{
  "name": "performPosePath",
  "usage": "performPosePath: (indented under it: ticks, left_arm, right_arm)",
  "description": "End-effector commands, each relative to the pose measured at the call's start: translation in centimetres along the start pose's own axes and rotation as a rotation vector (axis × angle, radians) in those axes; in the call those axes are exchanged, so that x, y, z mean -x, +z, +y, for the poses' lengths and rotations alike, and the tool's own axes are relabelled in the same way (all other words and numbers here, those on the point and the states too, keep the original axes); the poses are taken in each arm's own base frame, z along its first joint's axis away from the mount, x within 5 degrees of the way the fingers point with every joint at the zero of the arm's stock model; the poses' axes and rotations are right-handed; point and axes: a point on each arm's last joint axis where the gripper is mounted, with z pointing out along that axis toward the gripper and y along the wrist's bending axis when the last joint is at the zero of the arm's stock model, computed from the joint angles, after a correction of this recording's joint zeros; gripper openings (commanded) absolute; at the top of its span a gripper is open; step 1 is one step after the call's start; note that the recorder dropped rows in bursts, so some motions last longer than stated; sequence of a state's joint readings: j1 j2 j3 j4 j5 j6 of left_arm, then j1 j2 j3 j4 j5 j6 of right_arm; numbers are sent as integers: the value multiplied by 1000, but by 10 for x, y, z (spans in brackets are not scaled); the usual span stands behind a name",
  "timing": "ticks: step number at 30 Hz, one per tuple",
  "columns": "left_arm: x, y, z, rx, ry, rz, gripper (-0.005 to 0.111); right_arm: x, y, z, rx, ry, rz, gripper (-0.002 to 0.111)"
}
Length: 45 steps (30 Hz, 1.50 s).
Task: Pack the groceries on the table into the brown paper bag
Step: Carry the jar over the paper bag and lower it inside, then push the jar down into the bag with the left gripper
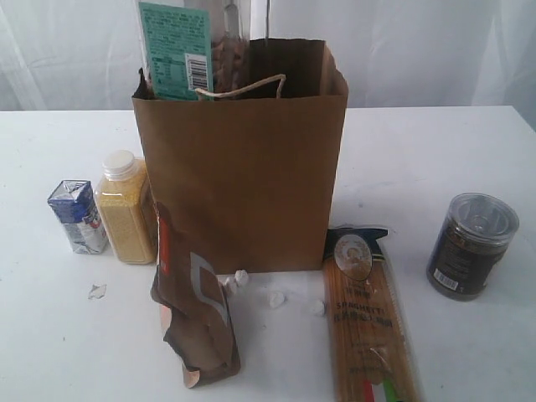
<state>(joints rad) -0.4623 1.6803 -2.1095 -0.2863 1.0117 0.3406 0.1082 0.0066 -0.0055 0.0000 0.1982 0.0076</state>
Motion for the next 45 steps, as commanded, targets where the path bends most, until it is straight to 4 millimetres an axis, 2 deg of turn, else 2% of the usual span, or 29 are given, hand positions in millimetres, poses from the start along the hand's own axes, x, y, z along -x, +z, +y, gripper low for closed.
performPosePath:
  ticks: [1,4,13,22,33,41,45]
  left_arm:
    - [-12,17,0,-22,-39,23,0]
    - [-23,35,0,-46,-77,30,0]
    - [-43,59,-1,-81,-104,62,0]
    - [-74,87,-1,-81,-141,125,0]
    - [-84,96,0,-72,-159,123,0]
    - [-85,93,-6,-119,-173,149,0]
    - [-79,80,-11,-125,-140,129,0]
  right_arm:
    - [0,0,0,0,-14,-14,5]
    - [0,0,0,0,-14,-14,5]
    - [0,0,0,0,-14,-14,5]
    - [0,0,0,0,-14,-14,5]
    - [0,0,0,0,-14,-14,5]
    - [0,0,0,0,-14,-14,5]
    - [0,0,0,0,-14,-14,5]
